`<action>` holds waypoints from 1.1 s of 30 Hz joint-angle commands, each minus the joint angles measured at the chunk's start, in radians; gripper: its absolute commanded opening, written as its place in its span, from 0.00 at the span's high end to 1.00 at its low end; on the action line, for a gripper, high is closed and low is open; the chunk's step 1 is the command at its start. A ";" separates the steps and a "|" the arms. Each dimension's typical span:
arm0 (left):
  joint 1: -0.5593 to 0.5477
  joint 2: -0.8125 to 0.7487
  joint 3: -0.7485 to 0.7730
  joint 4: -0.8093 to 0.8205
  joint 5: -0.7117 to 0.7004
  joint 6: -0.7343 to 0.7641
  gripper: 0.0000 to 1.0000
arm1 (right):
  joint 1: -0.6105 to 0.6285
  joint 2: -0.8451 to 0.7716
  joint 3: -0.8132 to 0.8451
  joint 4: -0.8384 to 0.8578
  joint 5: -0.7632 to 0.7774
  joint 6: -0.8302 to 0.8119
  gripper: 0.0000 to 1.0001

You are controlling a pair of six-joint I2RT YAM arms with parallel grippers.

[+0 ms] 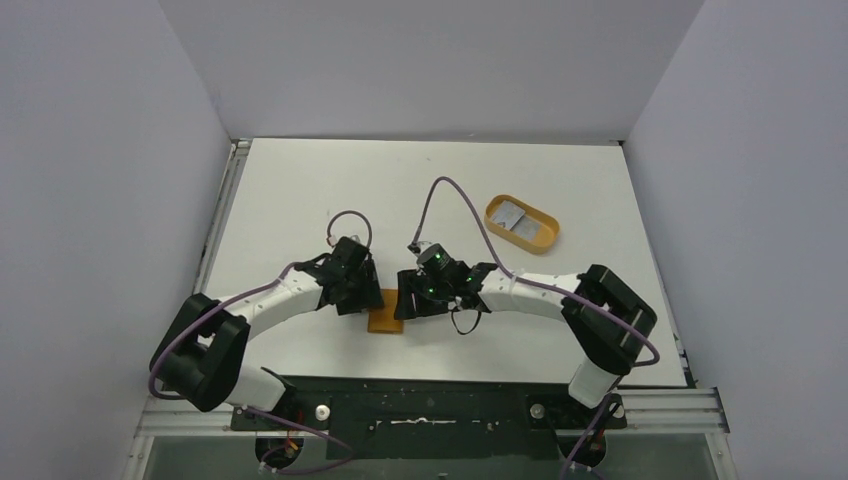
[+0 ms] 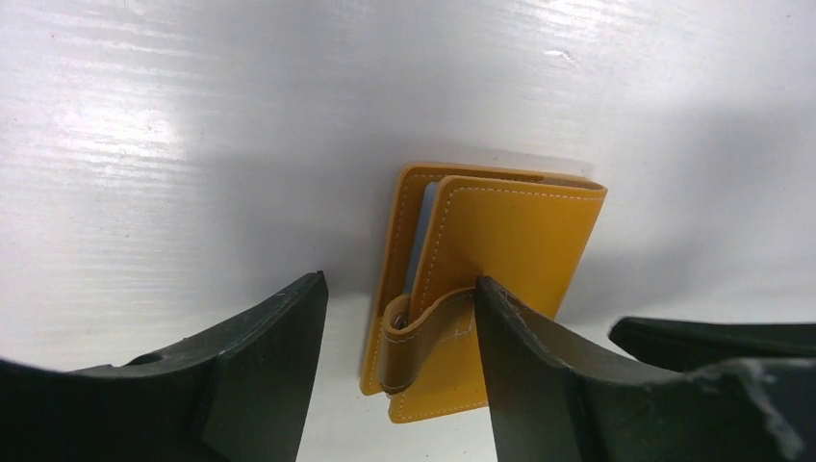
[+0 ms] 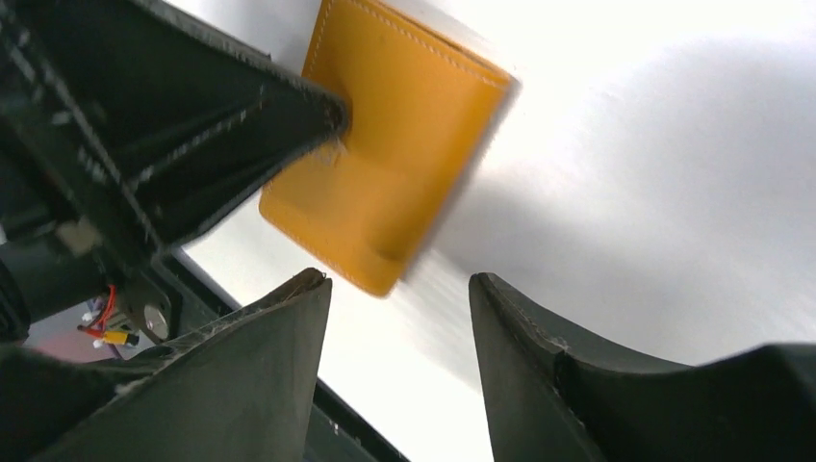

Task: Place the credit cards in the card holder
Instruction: Close the card holder at the center of the board.

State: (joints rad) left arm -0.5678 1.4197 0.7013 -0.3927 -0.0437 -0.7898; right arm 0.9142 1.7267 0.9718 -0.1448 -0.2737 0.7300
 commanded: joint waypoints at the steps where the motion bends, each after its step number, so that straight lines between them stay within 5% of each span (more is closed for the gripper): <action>1: 0.002 0.026 0.000 0.024 -0.041 -0.004 0.48 | -0.041 -0.115 -0.065 0.036 0.016 0.029 0.43; 11: 0.006 0.065 -0.063 0.080 -0.040 -0.032 0.77 | -0.098 -0.027 -0.152 0.329 -0.127 0.220 0.36; 21: 0.033 0.107 -0.121 0.144 -0.021 -0.048 0.99 | -0.086 0.043 -0.198 0.456 -0.085 0.406 0.35; 33: 0.067 0.149 -0.185 0.188 -0.022 -0.099 1.00 | -0.055 0.079 -0.328 0.594 -0.013 0.609 0.36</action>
State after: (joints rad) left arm -0.5171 1.4651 0.6064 -0.0662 0.0273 -0.9070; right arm 0.8337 1.7641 0.6952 0.4267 -0.3511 1.2762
